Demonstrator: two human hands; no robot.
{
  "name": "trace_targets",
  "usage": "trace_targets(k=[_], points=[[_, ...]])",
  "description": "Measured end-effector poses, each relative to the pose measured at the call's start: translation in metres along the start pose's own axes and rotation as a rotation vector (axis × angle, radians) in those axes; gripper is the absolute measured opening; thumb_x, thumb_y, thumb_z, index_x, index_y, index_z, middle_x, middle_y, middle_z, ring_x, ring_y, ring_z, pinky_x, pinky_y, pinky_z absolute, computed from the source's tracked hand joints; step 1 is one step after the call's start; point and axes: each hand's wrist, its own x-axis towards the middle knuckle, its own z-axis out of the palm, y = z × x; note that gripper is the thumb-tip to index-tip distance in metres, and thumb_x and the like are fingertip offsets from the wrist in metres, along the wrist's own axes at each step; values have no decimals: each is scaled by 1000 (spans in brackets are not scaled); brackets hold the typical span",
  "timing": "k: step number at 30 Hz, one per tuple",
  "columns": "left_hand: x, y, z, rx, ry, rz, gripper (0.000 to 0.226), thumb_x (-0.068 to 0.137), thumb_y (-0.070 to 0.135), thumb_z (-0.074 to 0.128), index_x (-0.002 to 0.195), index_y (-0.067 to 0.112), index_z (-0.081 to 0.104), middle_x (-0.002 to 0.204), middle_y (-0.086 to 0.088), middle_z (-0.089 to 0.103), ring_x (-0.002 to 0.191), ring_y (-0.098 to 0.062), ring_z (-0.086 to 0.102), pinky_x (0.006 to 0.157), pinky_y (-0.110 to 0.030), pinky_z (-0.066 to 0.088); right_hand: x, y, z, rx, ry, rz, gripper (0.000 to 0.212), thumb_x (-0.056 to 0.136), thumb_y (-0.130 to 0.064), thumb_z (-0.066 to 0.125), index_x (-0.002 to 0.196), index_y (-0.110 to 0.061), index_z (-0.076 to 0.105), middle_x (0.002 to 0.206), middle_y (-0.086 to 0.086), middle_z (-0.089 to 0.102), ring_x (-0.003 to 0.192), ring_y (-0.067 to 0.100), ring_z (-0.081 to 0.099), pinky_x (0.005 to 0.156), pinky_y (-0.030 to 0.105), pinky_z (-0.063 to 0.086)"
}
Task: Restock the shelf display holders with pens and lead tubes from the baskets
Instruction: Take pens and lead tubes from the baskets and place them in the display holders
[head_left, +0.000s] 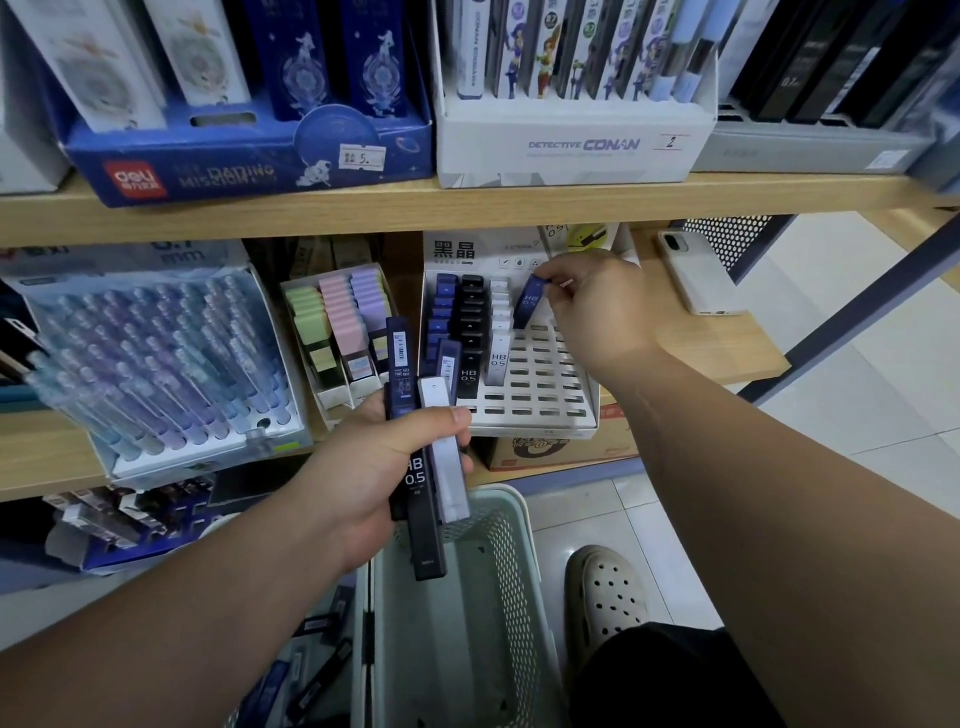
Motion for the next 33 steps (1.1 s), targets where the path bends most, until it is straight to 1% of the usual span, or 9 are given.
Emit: trace_targets(k=[4,12,16,19,22,24,28,31,33], points=[[0,0,0,4,-12,5,12,82,11,76,91,16,70,80,-9,70,63,-22,67,56,-32,55,-4,-3,-2,-73,-54,-69,33,96,-7,59,123,-20,74,117,10,72,98,27,67,86,29,53],[-1,-1,2,8,-20,8,13,82,10,75,94,14,70,78,-8,69,63,-21,66,56,-32,56,-6,3,-5,-144,-185,-1,44,96,-6,55,133,-25,67,130,8,65,115,26,60,91,27,48],[-2,-2,3,18,-14,-5,18,81,10,76,97,13,69,80,-8,70,63,-21,67,58,-33,56,-4,3,-4,-143,-307,40,51,98,-6,51,141,-33,58,128,5,62,108,25,61,89,33,53],[-3,-1,4,15,-7,-16,20,80,10,77,98,14,68,80,-8,70,62,-21,67,57,-32,56,-4,-3,-8,-178,-259,29,45,98,-13,53,140,-29,59,121,8,63,103,27,61,85,35,53],[-4,0,5,17,-20,-21,24,79,11,78,100,16,68,79,-8,70,63,-21,67,55,-31,55,-6,-25,-15,18,-140,92,21,98,-30,60,117,-25,69,91,-2,68,81,20,63,71,30,52],[-6,2,6,28,-43,-18,28,77,10,79,102,17,68,79,-8,69,62,-21,67,54,-29,54,-9,-45,-21,282,-251,181,23,96,-43,63,92,-22,72,78,-4,68,69,16,65,61,27,48],[-11,3,10,91,-128,-8,21,77,6,80,88,20,70,78,-10,69,62,-23,66,55,-30,55,-24,-69,-27,505,-618,204,28,91,-43,70,99,-17,76,90,5,76,70,6,63,57,21,48],[-14,2,12,130,-187,-11,21,68,10,82,77,27,73,79,-13,68,62,-25,66,57,-32,55,-30,-74,-26,566,-695,219,36,89,-26,76,105,6,70,86,16,66,75,17,58,65,27,48],[-16,1,13,129,-200,-28,21,65,13,81,75,30,73,79,-12,68,62,-24,66,57,-32,55,-31,-74,-26,625,-717,266,36,89,-17,76,103,14,63,83,16,64,73,20,58,68,30,49]])
